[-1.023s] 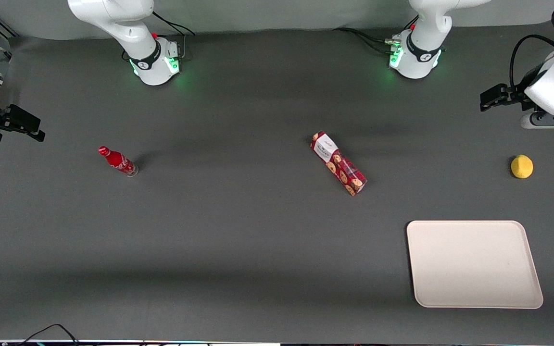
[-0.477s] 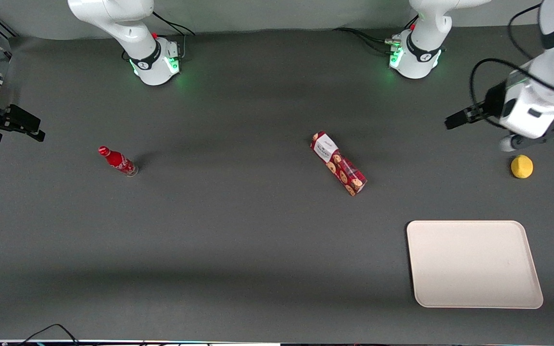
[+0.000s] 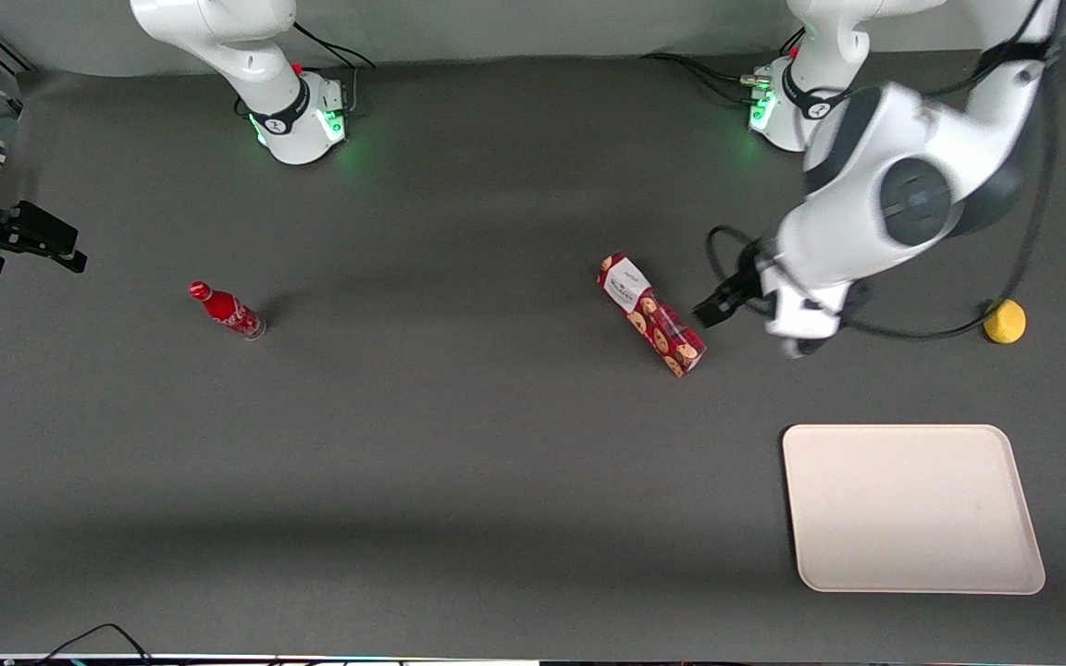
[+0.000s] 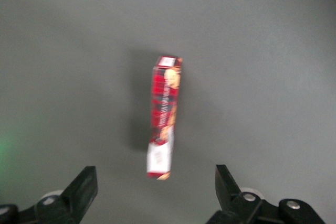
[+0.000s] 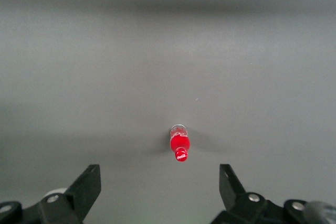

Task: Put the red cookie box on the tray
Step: 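Move the open left gripper over the red plaid cookie box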

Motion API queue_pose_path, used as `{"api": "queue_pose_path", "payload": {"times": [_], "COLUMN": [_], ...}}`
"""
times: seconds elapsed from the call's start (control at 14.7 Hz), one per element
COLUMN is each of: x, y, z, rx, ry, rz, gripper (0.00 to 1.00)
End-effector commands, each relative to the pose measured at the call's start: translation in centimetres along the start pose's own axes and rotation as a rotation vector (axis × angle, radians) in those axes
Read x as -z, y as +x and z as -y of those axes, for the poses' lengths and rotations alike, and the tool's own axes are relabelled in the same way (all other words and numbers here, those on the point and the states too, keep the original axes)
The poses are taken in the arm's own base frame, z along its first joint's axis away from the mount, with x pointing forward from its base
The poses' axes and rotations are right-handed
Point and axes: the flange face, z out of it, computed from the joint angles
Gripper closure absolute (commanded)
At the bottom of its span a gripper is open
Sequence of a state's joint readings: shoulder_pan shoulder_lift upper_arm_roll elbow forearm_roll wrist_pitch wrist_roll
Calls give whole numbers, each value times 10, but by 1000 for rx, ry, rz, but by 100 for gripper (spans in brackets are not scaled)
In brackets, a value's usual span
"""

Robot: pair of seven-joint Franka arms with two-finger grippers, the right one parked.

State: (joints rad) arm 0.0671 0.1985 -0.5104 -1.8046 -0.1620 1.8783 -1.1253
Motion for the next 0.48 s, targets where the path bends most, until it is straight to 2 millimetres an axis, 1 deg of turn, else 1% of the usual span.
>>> {"api": "queue_pose_path", "payload": {"times": [0.0, 0.14, 0.34, 0.41], "x": [-89, -124, -155, -170], "y": [-7, -3, 6, 5], "z": [-16, -16, -16, -12], "rx": [64, 34, 8, 2], "ry": [2, 32, 62, 88], "rz": [-34, -48, -60, -61], "gripper": [0, 0, 0, 0]}}
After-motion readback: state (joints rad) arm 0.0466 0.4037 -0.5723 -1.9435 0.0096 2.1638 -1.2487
